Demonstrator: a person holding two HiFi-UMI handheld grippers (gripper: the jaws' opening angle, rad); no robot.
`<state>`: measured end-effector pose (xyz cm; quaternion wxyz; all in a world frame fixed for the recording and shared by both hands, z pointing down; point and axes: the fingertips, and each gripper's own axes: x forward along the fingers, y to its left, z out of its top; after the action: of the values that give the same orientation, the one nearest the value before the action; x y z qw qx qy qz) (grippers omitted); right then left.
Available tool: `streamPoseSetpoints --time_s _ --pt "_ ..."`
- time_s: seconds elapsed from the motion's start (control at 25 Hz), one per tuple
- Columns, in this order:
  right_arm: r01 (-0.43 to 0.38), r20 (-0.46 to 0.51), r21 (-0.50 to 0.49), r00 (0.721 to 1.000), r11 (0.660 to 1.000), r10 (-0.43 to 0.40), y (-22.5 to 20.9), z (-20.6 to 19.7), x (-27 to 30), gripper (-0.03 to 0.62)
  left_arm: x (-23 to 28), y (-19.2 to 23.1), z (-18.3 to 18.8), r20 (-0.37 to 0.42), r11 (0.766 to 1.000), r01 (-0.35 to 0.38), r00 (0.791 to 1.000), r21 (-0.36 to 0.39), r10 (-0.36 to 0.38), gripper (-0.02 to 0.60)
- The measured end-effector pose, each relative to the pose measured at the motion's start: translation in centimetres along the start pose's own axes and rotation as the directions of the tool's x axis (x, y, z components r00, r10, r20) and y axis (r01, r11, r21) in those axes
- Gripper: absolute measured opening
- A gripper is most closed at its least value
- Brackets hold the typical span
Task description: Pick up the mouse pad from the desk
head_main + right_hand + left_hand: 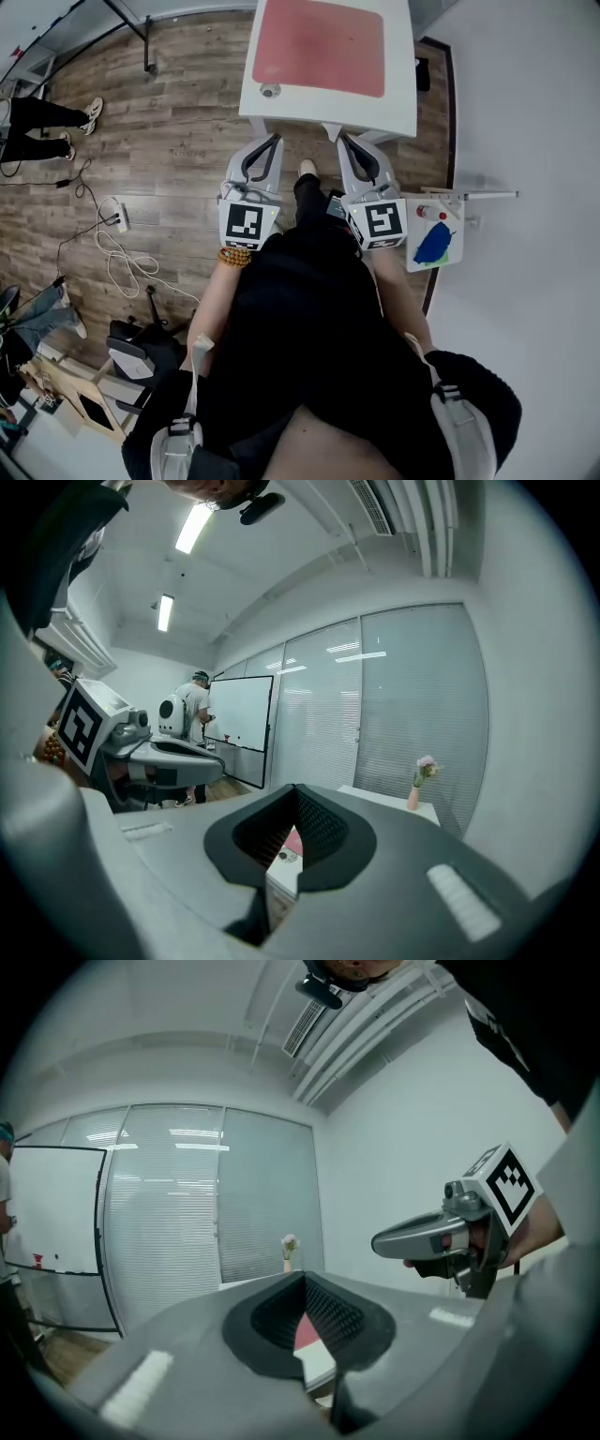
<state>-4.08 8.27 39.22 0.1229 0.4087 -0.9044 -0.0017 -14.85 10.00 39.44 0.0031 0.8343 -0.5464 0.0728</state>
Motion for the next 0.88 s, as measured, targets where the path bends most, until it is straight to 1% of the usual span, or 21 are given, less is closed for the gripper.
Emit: streamPoseSetpoints --time_s 0.28,0.52,0.76,0.88 --pt "0.03 0.007 0.01 1.0 1.0 -0.03 -4.4 0.2 2.5 0.026 3.7 0.8 0.1 -0.025 0.999 0.016 1.0 0.029 -0.015 0.0" --pt "0.043 0.0 0.019 0.999 0.999 -0.043 -8.9 -0.1 4.9 0.026 7.4 1.7 1.2 -0.027 0.998 0.007 1.0 0.057 -0.005 0.0" --pt "0.041 0.007 0.026 0.999 0.999 -0.042 -13.6 -0.2 7.1 0.026 11.2 1.9 1.3 -0.056 0.997 -0.004 0.998 0.076 0.009 0.0" --pt "0.036 0.004 0.026 0.999 0.999 -0.036 -16.3 -0.9 8.2 0.026 13.6 1.7 1.3 -0.054 0.995 -0.012 0.998 0.095 0.017 0.0"
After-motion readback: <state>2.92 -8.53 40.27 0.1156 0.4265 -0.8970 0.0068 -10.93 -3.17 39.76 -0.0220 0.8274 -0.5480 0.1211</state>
